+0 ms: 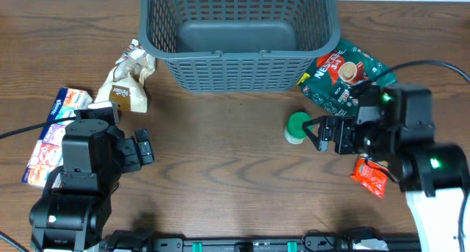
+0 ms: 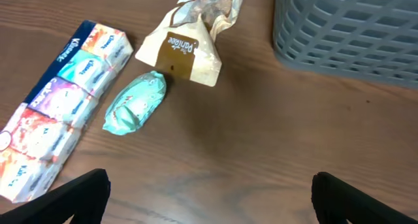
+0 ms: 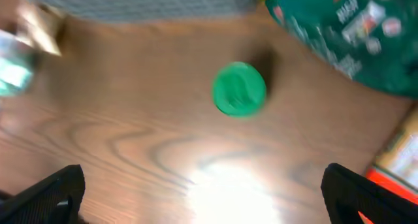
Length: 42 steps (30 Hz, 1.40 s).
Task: Pack container
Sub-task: 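Move the right gripper to the green-capped jar and grasp it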
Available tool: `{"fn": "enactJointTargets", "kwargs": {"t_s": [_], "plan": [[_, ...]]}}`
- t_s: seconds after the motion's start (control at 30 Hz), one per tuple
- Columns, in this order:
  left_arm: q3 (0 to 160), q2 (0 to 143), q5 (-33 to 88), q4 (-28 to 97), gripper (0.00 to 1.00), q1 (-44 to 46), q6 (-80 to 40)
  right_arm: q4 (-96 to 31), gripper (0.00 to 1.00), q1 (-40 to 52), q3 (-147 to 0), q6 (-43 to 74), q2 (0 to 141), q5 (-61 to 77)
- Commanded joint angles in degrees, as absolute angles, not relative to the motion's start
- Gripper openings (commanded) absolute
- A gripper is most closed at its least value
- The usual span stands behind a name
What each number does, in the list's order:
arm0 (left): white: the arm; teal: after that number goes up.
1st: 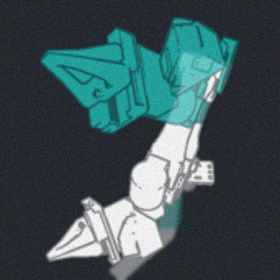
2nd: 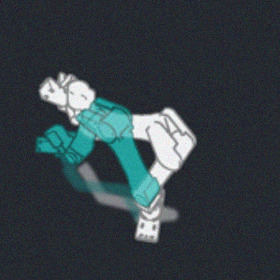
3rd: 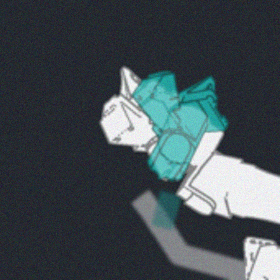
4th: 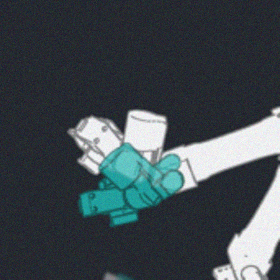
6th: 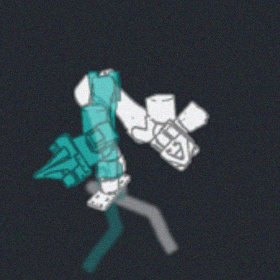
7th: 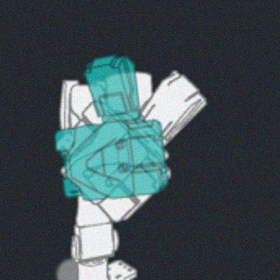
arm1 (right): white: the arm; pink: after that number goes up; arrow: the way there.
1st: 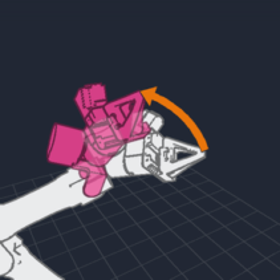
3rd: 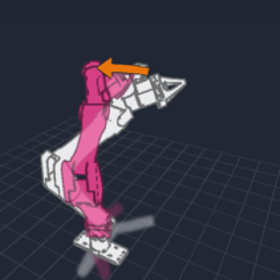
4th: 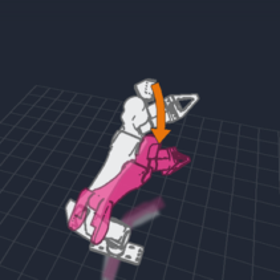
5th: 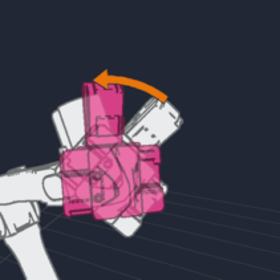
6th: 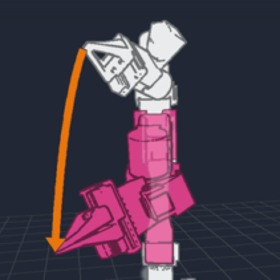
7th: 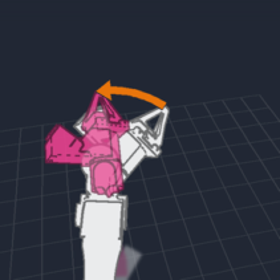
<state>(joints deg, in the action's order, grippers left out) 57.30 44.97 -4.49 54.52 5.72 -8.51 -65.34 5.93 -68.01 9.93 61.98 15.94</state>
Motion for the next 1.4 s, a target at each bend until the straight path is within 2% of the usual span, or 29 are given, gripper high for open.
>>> {"fn": "enactJointTargets", "kwargs": {"t_s": [0.0, 0.33, 1.1, 1.37], "plan": [[58.5, 44.8, -5.5, 55.0, 0.99, 5.4, -7.4, -66.8, 0.99, 5.7, -68.9, 8.0, 67.2, 9.0], [58.5, 44.8, -5.5, 55.3, 0.99, 5.4, -7.3, -64.6, 0.99, 10.5, -68.9, 5.3, 79.2, -1.1], [58.5, 44.8, -5.5, 55.3, 0.99, 5.4, -7.3, -46.1, 0.99, 17.0, -68.8, 5.7, 89.6, -1.4], [58.5, 44.8, -5.7, 55.3, 0.99, 5.4, -7.3, -44.1, 0.99, 19.2, -68.6, 6.4, 90.5, -4.1]]}}
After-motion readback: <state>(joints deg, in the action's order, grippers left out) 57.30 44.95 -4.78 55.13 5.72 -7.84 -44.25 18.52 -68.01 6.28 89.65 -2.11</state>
